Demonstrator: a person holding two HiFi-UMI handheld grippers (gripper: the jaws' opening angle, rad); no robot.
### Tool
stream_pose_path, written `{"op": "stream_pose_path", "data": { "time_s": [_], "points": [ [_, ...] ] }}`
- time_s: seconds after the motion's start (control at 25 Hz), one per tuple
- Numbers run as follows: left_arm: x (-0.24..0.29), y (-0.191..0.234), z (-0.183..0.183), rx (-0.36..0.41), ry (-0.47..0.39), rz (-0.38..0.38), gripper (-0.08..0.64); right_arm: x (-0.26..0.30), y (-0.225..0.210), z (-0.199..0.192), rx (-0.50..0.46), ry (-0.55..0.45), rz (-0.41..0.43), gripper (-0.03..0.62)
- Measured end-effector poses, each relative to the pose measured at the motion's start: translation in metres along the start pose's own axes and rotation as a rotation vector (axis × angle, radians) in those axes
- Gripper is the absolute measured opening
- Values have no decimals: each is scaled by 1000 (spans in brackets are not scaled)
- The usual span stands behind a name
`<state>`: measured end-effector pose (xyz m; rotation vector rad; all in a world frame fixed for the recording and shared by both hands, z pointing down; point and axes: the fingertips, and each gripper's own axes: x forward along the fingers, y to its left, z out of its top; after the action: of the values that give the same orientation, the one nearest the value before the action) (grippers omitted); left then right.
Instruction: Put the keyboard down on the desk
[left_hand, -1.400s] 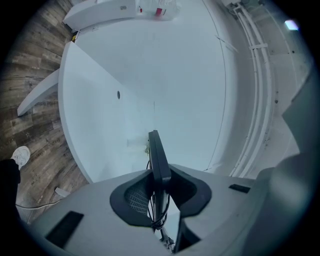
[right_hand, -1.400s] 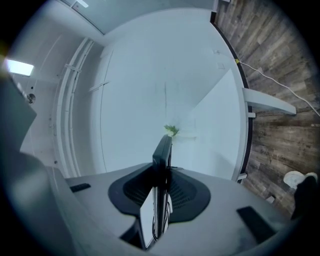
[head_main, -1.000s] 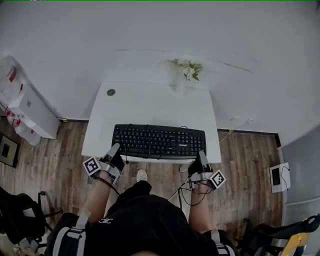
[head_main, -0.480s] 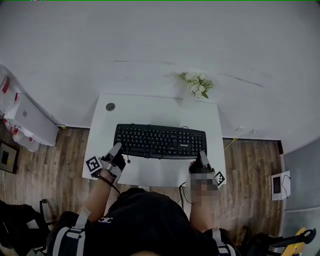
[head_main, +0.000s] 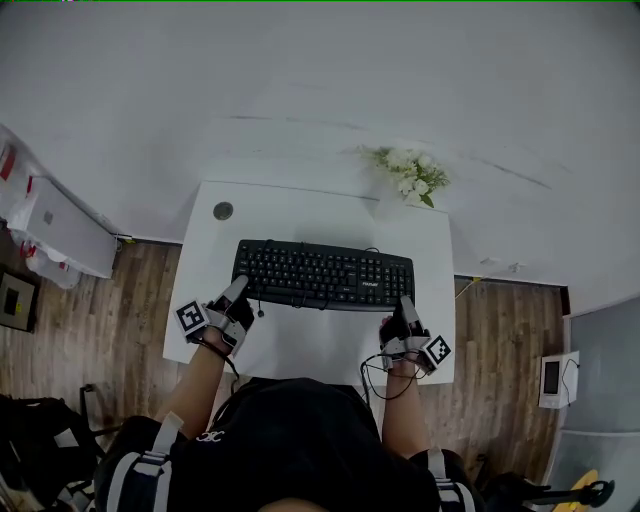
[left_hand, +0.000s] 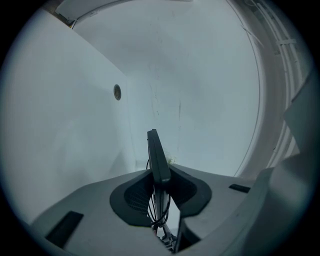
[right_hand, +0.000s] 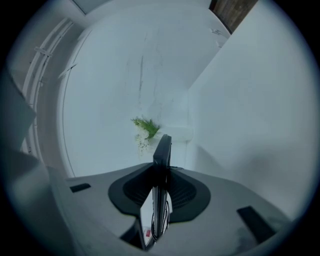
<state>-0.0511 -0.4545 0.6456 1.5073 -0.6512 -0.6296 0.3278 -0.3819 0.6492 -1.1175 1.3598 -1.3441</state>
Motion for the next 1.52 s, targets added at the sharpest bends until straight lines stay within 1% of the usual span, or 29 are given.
{"op": "stream_pose_path", "data": {
  "time_s": [0.16, 0.28, 0.48, 0.68, 0.96, 1.24, 1.52],
  "points": [
    [15, 16, -1, -12, -3, 42, 72, 8, -21, 15, 3, 14, -48, 78],
    [23, 30, -1, -25, 2, 83, 72, 15, -33, 19, 21, 34, -75, 78],
    [34, 55, -2, -51, -9, 135, 72, 26, -61, 27, 43, 58, -143, 80],
    [40, 75, 0, -57, -21, 192, 74, 35, -76, 32, 64, 75, -183, 80],
    [42, 95, 3, -80, -40, 225, 75, 34, -101, 31, 64, 108, -259, 80],
    [36, 113, -2, -65, -23, 300, 78, 31, -118, 30, 30, 161, -373, 80],
    [33, 130, -3, 17, 13, 433, 104, 25, -132, 28, -28, 203, -483, 106]
  ]
}}
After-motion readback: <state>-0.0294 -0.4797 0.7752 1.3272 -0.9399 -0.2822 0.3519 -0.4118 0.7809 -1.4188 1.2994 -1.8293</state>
